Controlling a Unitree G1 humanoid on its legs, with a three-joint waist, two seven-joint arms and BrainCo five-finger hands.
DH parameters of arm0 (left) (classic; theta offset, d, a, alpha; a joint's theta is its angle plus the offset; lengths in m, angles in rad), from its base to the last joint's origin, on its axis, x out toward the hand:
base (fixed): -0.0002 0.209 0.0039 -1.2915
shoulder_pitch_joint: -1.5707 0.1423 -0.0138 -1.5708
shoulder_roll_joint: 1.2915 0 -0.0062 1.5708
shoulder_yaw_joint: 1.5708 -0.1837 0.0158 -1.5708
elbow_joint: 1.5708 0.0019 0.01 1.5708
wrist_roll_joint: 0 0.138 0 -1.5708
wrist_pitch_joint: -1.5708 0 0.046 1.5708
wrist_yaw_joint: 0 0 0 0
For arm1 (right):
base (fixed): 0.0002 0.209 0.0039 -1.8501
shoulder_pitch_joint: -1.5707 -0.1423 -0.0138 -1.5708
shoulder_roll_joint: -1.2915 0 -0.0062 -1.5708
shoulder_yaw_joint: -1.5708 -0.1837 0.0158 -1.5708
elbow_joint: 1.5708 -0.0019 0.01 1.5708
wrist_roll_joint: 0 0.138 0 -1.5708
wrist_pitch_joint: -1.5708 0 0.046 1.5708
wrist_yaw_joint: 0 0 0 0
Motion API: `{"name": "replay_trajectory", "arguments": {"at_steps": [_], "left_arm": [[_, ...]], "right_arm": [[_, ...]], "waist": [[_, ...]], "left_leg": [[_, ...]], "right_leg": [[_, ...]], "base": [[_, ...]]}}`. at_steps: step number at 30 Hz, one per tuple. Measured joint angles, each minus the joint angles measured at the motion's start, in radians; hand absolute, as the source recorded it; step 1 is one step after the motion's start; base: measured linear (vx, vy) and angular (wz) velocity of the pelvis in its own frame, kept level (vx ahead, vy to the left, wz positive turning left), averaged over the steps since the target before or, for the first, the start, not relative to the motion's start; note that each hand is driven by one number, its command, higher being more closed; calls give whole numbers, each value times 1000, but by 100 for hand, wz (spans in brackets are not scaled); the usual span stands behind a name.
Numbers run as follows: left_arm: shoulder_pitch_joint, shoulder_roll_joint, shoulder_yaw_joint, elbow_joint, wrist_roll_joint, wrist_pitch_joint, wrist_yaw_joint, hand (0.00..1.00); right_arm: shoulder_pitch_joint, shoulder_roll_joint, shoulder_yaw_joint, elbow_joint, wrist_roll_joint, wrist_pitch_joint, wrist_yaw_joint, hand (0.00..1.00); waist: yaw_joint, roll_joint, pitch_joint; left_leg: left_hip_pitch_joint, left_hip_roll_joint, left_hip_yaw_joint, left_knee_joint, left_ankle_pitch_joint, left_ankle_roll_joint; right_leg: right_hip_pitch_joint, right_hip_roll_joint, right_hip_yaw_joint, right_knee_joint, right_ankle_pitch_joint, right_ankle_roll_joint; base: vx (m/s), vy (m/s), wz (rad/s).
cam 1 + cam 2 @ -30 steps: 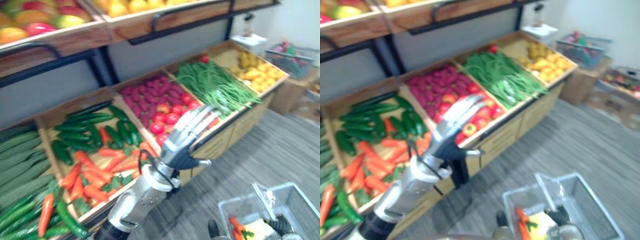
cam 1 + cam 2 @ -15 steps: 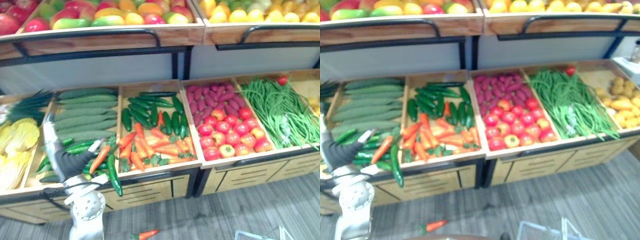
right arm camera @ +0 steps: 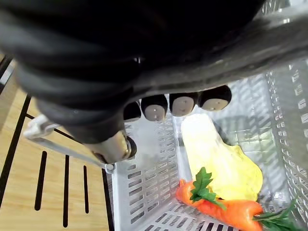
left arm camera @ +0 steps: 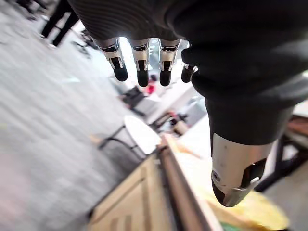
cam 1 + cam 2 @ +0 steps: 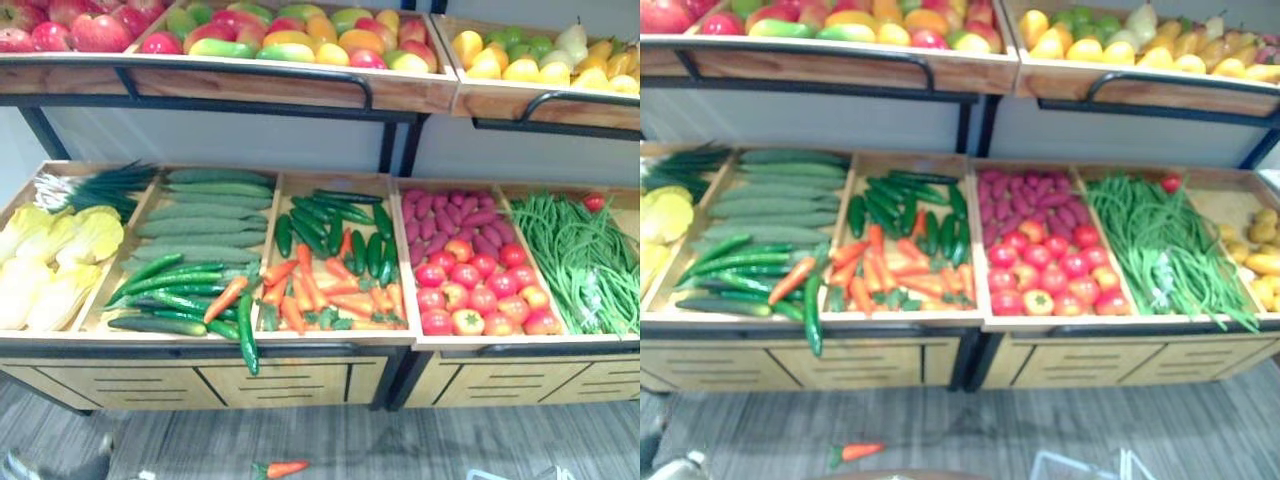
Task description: Pick vegetable in the basket
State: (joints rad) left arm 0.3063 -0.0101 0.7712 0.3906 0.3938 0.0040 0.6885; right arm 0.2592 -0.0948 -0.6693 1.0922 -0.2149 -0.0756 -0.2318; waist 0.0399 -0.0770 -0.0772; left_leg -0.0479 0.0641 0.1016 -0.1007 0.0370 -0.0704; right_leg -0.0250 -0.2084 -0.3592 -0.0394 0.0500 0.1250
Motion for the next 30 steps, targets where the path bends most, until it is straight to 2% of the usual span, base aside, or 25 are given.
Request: {"name": "replay_trajectory", "arguments": {"at_steps": [3,4,7,11,15,17,19,24,25,27,28,29,30], "left_arm": [[-1,15,24,279,-2,-1,-48,0],[-7,18,32,385,-31,-2,-79,0],[-8,20,27,567,-96,2,-187,0],[-4,25,-30,649,-97,9,-310,0],[-27,35,-175,675,-107,-6,-433,0],[-45,37,-232,674,-109,-28,-461,0],[-53,38,-270,674,-110,-44,-475,0],[-79,60,-367,674,-115,-46,-480,0],[-90,62,-379,674,-114,-46,-480,0],[-111,79,-412,682,-112,-46,-478,0],[-118,84,-417,684,-112,-46,-478,0],[-126,88,-421,684,-111,-46,-475,0],[-127,91,-424,684,-105,-46,-472,0]], "right_arm": [[-4,0,-13,-1,0,0,-1,100],[-4,0,-26,3,1,-1,-1,100],[-15,-6,-36,24,22,0,-1,100],[-41,-11,-36,45,20,0,1,100],[-57,-29,-20,61,19,0,18,100],[-59,-33,-17,61,19,0,24,100],[-64,-36,-6,61,19,0,28,100],[-79,-45,-19,62,20,2,41,100],[-79,-44,-25,61,21,2,41,100],[-103,-24,-28,36,32,-1,40,100],[-111,-18,-23,20,37,-1,40,100],[-121,-5,4,-22,40,-2,39,100],[-122,0,21,-40,44,-4,38,100]], "waist": [[-11,6,-2],[-13,9,-3],[-25,11,-2],[-40,17,1],[-45,26,8],[-56,34,11],[-65,29,20],[-67,41,89],[-68,43,93],[-66,38,110],[-64,36,123],[-64,43,141],[-63,42,145]], "left_leg": [[-3,-1,-1,0,0,0],[-2,-1,-3,0,0,0],[0,-2,-5,0,-1,-1],[16,-1,4,0,-6,-11],[35,-1,27,1,-17,-14],[39,0,28,6,-20,-15],[46,2,35,29,-37,-14],[-45,47,54,366,-229,-6],[-63,54,56,405,-248,-5],[-110,81,115,494,-295,5],[-107,91,145,503,-302,9],[-109,126,198,525,-324,14],[-108,133,239,532,-330,19]], "right_leg": [[1,2,-1,-12,0,0],[2,2,-1,-13,0,0],[8,4,-1,-24,0,0],[11,6,18,-26,1,-2],[14,6,41,-23,-3,-1],[12,5,43,-11,-11,0],[13,2,54,13,-27,1],[-10,-2,97,150,-102,12],[-23,-2,106,167,-100,16],[-76,7,178,187,-70,41],[-87,17,205,187,-49,39],[-120,40,249,178,20,29],[-140,54,266,165,64,22]], "base": [[17,3,0],[36,2,-2],[62,-1,0],[73,-2,-10],[38,0,-18],[30,-1,-3],[22,1,-15],[-5,27,-21],[-10,89,-23],[-6,131,-72],[-68,130,-129],[-117,96,-126],[-261,199,-212]]}}
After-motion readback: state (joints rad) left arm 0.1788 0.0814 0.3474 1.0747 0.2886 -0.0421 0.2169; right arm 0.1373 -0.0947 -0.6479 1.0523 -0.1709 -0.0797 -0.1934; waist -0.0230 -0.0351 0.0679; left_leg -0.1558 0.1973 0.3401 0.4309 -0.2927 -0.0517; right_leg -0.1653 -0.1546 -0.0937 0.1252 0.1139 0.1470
